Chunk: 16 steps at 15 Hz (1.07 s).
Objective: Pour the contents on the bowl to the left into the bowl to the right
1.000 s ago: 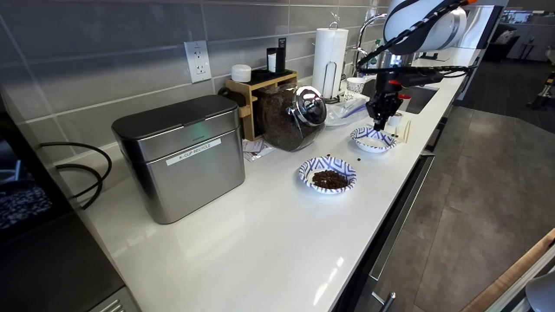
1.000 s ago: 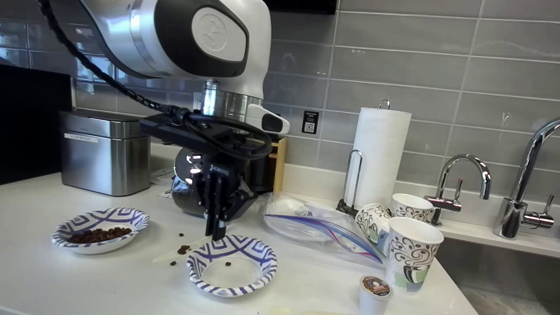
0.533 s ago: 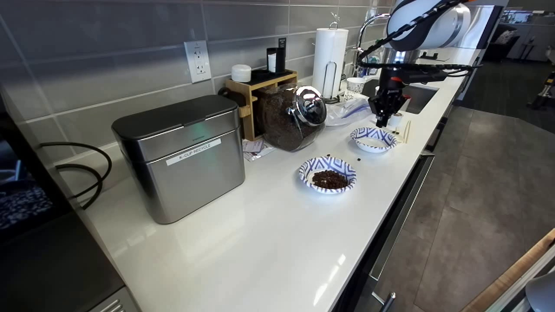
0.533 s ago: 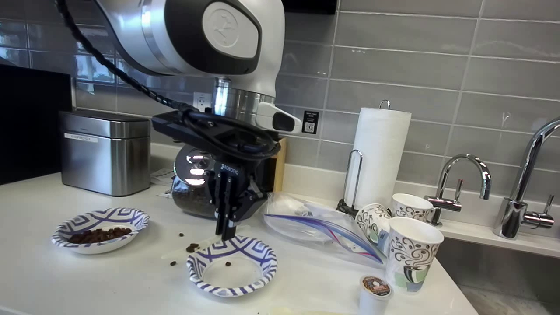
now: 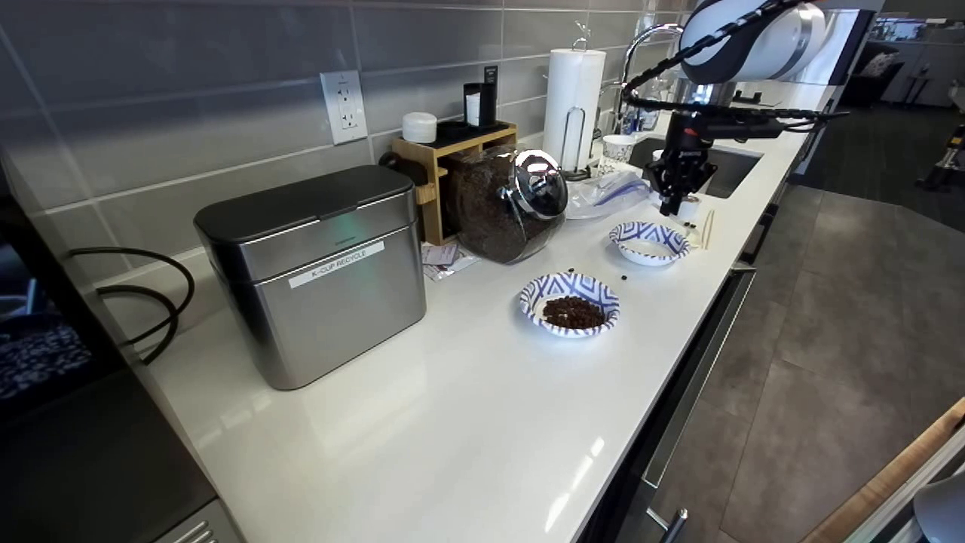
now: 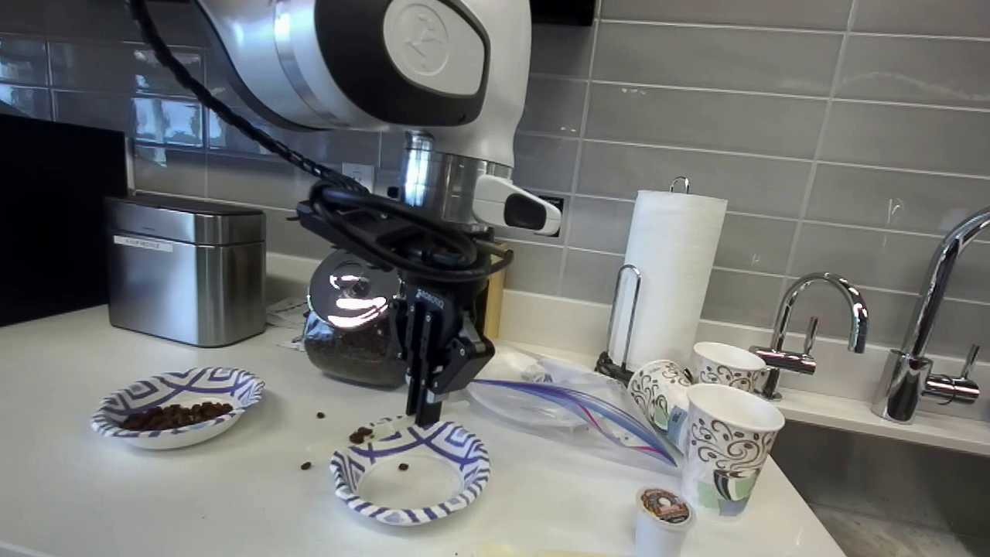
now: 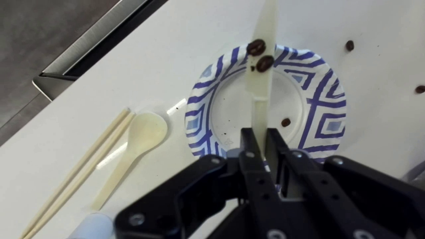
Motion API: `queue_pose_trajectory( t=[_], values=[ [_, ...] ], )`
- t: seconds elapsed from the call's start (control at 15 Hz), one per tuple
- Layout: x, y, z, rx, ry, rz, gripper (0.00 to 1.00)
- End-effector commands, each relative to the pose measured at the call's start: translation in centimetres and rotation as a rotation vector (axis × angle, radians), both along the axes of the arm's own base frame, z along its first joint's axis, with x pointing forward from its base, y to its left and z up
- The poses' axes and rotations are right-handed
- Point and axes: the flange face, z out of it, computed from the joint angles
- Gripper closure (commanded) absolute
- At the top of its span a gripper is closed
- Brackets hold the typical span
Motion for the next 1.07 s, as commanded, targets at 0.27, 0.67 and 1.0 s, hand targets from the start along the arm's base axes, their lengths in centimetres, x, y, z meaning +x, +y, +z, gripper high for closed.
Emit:
queue_pose_trajectory(
  t=[0.27, 0.67, 1.0],
  values=[
    [0.7, -1.5, 0.7, -0.015, -0.131, -0.168, 0.97],
    [0.7, -0.7, 0.9, -0.053, -0.328, -0.244, 0.97],
    [-0.8, 1.1, 0.1, -0.083, -0.535, -0.258, 0.97]
  ],
)
